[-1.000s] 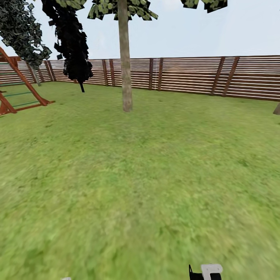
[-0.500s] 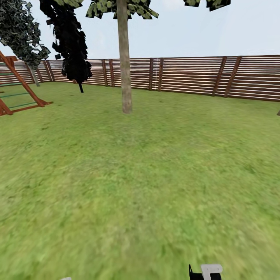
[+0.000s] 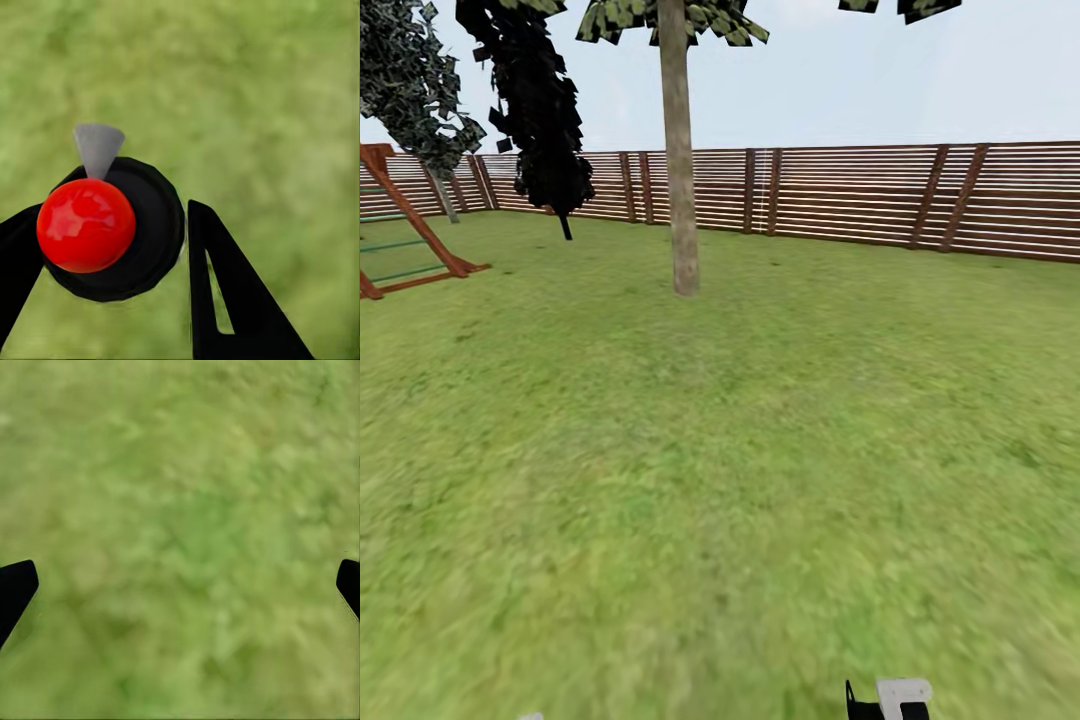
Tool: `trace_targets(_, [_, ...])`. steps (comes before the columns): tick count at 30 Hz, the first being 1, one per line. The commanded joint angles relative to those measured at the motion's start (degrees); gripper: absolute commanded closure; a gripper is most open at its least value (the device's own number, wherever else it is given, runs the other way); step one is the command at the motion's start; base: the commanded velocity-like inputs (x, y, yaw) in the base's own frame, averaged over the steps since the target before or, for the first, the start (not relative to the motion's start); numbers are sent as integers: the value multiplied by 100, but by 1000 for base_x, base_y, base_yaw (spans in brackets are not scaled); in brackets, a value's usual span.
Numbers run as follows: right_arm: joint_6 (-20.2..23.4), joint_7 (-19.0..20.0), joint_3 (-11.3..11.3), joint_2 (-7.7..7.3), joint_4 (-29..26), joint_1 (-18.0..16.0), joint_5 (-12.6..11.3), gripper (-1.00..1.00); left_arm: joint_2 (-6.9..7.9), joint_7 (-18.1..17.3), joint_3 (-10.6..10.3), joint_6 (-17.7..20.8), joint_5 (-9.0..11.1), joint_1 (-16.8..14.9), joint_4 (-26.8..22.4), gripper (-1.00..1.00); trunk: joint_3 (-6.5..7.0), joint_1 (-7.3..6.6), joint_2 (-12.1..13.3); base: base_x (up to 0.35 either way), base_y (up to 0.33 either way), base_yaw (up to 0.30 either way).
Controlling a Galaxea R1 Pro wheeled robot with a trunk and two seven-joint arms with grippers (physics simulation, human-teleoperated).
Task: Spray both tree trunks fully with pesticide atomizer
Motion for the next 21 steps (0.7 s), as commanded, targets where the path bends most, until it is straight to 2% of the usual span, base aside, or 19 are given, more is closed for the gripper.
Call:
trace_targets(1, [-14,-28,-37,0,7,-2,61,-100,2,20,-48,-16,31,-2,-3,100,-5,3,-2,339,0,0])
trace_targets(21, [-14,-28,-37,0,7,-4,60,-100,2,29,-48,-8,30,-2,-2,100,-5,3,-2,339,0,0])
